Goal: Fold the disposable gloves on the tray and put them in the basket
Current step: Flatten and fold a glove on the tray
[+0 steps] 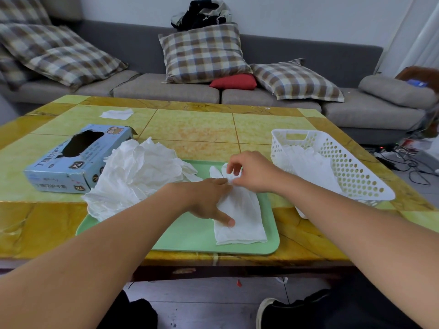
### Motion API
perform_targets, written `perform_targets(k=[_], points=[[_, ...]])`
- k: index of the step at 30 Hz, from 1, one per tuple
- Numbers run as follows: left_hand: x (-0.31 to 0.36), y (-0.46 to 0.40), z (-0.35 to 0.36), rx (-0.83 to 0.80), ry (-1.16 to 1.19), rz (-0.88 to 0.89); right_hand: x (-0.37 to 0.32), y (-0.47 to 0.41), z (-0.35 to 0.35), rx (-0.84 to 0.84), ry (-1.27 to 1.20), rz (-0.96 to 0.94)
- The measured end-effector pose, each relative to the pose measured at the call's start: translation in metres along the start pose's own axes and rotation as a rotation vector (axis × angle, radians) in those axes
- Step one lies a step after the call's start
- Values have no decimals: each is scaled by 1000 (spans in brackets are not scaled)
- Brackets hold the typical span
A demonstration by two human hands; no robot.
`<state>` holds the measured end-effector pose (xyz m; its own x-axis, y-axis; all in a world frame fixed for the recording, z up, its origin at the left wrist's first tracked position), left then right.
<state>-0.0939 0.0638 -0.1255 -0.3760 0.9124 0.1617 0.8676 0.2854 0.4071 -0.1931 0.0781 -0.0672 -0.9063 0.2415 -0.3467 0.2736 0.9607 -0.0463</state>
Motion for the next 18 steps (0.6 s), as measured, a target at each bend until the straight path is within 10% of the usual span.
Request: perform_targets(k=[10,16,18], points=[[-52,23,-21,120,150,-59,19,2,24,-234,123,101],[-104,91,-114,815,320,-81,-31,-10,-4,56,-169,-95],[-131,99,-110,752,259,-194,-62,-17,-3,100,-315,-169]])
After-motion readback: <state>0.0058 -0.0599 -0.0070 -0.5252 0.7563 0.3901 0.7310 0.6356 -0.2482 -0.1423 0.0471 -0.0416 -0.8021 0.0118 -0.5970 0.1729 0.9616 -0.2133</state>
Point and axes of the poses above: each hand's wrist, its own y-axis away from the middle knuckle, its own z-axis out of the palm, x = y × z, the point moved 10 cm from there along -y, towards the middle knuckle, and after that the axes turned 1 degree about -x, right-handed, at the moved point
